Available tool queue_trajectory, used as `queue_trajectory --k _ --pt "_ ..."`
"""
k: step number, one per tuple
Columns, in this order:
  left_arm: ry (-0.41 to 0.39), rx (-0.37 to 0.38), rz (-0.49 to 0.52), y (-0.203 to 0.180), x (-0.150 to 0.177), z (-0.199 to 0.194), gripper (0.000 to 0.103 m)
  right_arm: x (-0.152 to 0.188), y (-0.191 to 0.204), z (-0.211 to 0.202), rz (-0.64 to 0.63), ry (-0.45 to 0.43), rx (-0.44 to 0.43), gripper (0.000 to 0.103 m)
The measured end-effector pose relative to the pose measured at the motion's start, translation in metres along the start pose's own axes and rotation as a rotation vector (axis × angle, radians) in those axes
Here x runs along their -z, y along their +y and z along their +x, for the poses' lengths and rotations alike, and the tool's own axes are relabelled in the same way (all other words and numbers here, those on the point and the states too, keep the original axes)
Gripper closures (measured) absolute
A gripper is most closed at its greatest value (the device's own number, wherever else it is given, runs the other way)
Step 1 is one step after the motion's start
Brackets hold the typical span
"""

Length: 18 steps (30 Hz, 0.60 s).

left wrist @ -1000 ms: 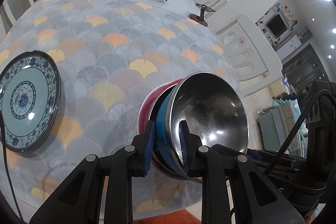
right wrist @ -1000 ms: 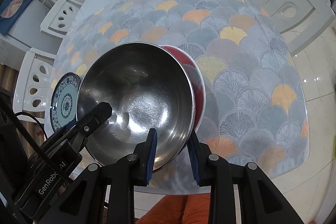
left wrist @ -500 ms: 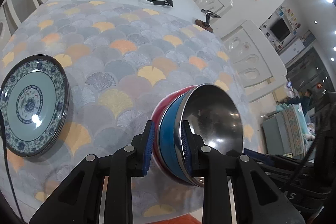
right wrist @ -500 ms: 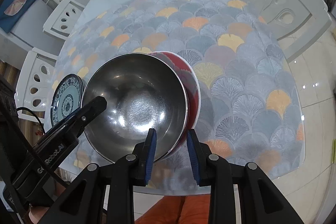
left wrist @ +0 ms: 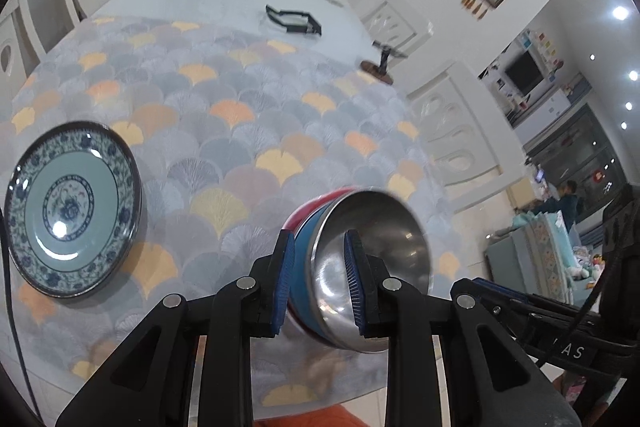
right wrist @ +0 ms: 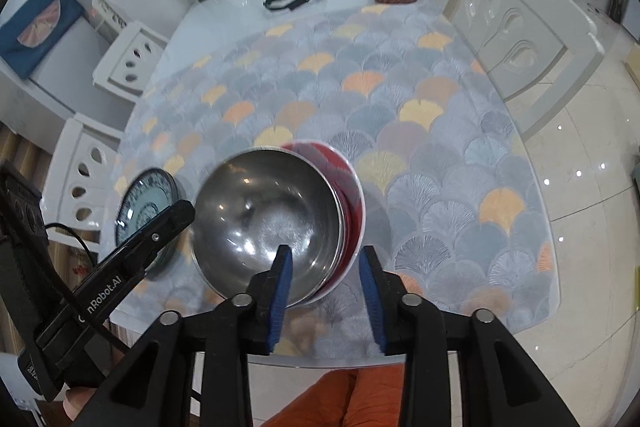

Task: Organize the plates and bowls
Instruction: 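Lower the blue bowl into the red bowl and open both grippers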

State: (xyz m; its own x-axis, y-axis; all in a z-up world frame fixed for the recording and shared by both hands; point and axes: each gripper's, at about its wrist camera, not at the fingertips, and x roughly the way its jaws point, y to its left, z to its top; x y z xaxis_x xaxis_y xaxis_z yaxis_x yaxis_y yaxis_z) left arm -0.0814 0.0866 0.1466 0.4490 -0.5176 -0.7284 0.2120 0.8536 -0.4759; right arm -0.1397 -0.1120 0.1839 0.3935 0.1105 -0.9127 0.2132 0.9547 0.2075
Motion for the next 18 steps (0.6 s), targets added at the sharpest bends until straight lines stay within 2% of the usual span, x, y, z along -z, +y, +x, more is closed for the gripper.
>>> queue_trajectory --k 2,3,9,10,12,18 --pt "-0.022 0.015 0.0 -0.004 -0.005 -0.01 0.08 -0.002 0.0 -0.01 0.008 -0.026 -0.007 0.05" --pt "-0.032 0.021 0.002 -0.006 -0.008 -0.014 0.08 -0.003 0.001 -0.018 0.012 -0.048 -0.006 0.048" --pt "-0.098 0.05 0.026 -0.018 -0.022 -0.043 0.078 -0.012 0.008 -0.04 0.008 -0.108 -0.012 0.045" --pt "-0.107 0.054 0.026 -0.02 -0.024 -0.047 0.072 -0.013 0.009 -0.043 0.009 -0.115 -0.013 0.041" --pt "-0.125 0.061 0.019 -0.02 -0.027 -0.053 0.071 -0.015 0.01 -0.048 0.01 -0.129 -0.014 0.035" --pt "-0.126 0.081 -0.018 -0.016 -0.027 -0.057 0.07 -0.017 0.01 -0.051 0.013 -0.127 -0.014 0.033"
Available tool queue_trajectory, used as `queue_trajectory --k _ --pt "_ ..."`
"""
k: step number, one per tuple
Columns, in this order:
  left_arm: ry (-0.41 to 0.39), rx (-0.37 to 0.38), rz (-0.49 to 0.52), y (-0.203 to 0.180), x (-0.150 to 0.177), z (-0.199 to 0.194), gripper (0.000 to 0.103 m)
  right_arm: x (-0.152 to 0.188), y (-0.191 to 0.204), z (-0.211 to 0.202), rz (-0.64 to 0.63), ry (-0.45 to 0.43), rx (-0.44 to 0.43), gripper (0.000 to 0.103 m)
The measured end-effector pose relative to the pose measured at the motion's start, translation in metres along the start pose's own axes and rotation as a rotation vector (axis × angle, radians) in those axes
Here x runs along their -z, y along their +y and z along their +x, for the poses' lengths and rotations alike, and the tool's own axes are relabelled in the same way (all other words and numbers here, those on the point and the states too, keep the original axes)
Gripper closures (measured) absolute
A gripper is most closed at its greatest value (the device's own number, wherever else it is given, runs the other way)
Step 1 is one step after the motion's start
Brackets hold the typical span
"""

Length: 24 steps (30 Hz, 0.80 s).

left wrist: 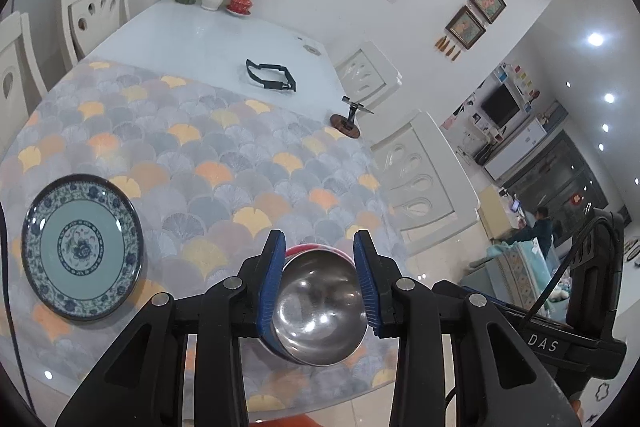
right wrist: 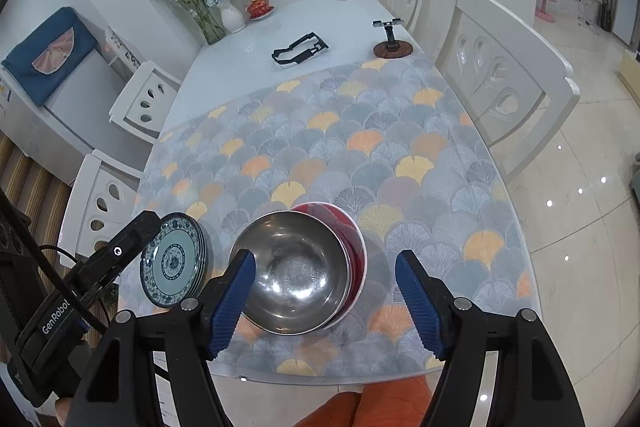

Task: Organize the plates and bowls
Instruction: 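Lower the blue bowl into the red bowl and open both grippers, then close both grippers on the rim of the nested bowl stack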

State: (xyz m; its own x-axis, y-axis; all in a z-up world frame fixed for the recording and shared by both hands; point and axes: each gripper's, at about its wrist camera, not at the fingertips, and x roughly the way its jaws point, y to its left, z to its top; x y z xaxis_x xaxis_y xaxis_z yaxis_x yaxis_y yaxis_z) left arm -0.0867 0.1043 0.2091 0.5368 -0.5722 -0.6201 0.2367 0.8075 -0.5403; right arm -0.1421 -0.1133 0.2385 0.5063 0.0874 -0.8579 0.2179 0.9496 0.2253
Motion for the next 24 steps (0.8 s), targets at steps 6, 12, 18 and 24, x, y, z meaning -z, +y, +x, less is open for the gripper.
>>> queue_trajectory --k 6,12,18,24 --pt "0.024 0.002 -0.102 0.017 0.006 0.006 0.043 0.002 -0.011 0.006 0.004 0.023 0.005 0.033" --pt "0.049 -0.035 -0.169 0.031 0.015 0.012 0.038 0.005 -0.034 0.017 0.021 0.045 0.036 0.025" --pt "0.16 -0.049 -0.164 0.04 0.032 0.045 0.038 0.003 -0.036 0.059 -0.063 0.13 -0.024 0.025" --pt "0.255 -0.05 -0.23 0.056 0.049 0.083 0.038 0.005 -0.034 0.1 -0.108 0.227 -0.058 0.025"
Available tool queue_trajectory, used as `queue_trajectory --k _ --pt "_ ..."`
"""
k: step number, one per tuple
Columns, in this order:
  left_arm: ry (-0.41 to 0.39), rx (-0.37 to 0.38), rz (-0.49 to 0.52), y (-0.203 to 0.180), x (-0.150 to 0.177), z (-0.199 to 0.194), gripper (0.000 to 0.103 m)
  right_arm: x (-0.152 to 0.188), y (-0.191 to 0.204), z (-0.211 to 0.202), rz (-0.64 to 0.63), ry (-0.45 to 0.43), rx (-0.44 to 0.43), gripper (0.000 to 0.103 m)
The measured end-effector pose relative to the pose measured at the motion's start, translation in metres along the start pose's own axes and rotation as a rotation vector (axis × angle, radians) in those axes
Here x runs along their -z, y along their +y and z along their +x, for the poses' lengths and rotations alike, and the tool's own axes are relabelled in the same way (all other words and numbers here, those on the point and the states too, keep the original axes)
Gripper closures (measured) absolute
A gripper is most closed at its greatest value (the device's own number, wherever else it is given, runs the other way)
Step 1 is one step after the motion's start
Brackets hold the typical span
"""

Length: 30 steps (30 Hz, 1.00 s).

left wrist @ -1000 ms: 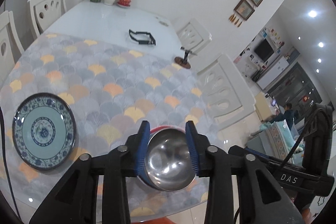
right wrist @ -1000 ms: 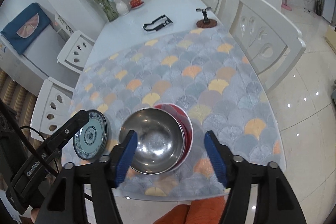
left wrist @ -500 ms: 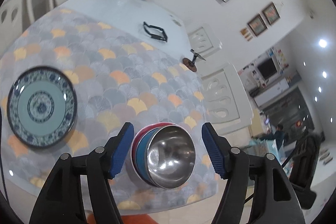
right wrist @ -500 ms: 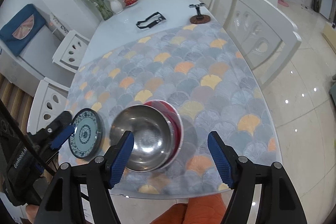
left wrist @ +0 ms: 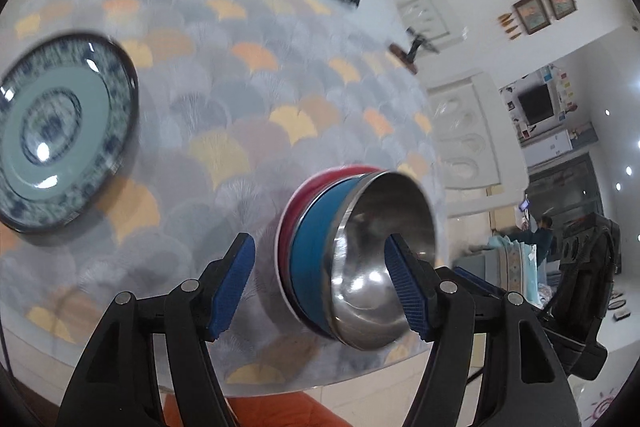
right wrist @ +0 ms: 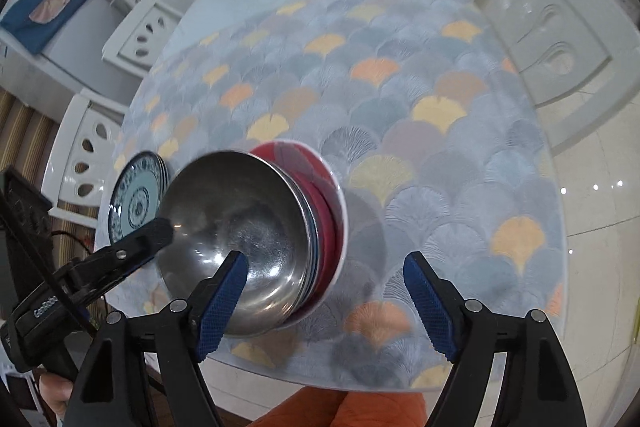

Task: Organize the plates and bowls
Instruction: 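Close both grippers on the rim of the nested bowl stack, then lift the nested bowls with both grippers and carry them onto the floral plates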

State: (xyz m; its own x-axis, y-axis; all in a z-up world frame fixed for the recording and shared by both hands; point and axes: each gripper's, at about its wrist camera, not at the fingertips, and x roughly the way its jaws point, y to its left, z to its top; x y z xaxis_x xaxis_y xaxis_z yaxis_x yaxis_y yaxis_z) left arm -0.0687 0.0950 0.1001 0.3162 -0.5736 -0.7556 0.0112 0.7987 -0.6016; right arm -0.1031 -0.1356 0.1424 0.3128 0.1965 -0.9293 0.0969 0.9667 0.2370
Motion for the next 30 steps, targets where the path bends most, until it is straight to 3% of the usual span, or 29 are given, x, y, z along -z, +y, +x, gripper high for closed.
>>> queue_trajectory --k 5,12,19,24,30 --pt "0.013 0.014 -0.048 0.011 0.001 0.017 0.04 -0.006 -0.002 0.025 -0.011 0.039 -0.027 0.025" --pt "0.039 0.052 -0.037 0.015 0.0 0.033 0.045 -0.02 -0.005 0.045 -0.013 0.038 -0.047 0.025" --pt "0.067 0.108 -0.098 0.024 0.003 0.045 0.059 -0.022 -0.01 0.06 0.016 0.081 -0.112 0.039" --pt "0.06 0.109 -0.115 0.026 0.005 0.046 0.063 -0.022 -0.009 0.064 0.006 0.088 -0.123 0.043" --pt "0.051 0.104 -0.122 0.026 0.006 0.046 0.064 -0.021 -0.008 0.066 -0.006 0.101 -0.162 0.056"
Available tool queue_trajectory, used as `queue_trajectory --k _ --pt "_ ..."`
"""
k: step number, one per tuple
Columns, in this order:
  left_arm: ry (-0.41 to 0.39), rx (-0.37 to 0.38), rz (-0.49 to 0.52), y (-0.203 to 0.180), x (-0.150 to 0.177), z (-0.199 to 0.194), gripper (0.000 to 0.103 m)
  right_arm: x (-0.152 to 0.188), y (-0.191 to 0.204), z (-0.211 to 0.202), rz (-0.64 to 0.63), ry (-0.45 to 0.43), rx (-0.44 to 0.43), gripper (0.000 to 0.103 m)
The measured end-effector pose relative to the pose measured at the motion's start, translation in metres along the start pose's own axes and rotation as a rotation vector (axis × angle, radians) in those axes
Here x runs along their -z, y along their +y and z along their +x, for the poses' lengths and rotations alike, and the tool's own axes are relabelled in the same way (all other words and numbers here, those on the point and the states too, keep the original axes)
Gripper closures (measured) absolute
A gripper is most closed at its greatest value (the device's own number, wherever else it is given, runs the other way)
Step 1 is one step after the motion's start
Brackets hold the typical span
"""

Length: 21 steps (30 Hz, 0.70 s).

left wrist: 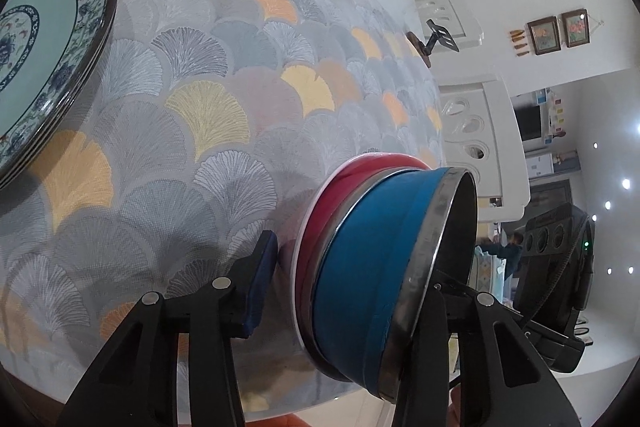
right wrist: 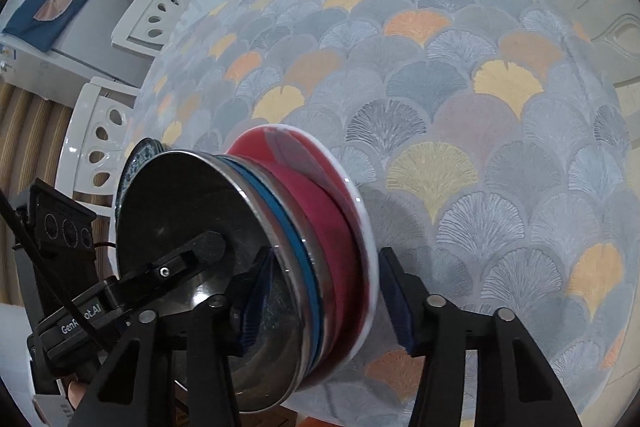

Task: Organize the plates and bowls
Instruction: 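Lift the nested bowls with both grippers and carry them onto the floral plates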

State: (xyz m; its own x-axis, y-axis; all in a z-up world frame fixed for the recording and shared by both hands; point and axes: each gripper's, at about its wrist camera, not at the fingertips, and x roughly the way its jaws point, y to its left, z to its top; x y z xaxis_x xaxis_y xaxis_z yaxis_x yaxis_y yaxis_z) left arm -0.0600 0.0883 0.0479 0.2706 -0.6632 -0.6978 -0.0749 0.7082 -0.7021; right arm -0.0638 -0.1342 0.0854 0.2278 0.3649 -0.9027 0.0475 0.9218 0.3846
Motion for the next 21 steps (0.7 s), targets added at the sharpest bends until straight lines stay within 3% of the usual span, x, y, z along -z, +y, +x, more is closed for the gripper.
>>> queue_trajectory --k 6,11,21 --pt "-0.031 -0.064 0.051 -0.014 0.003 0.0 0.064 0.0 0.01 -0.002 -0.058 -0.003 0.037 0.058" --pt "-0.07 -0.089 0.066 -0.025 0.002 -0.009 0.064 -0.004 0.008 -0.009 -0.059 0.002 0.013 0.057" --pt "-0.251 -0.103 0.042 -0.048 -0.027 -0.069 0.064 -0.034 0.06 -0.042 -0.114 -0.061 -0.033 0.057"
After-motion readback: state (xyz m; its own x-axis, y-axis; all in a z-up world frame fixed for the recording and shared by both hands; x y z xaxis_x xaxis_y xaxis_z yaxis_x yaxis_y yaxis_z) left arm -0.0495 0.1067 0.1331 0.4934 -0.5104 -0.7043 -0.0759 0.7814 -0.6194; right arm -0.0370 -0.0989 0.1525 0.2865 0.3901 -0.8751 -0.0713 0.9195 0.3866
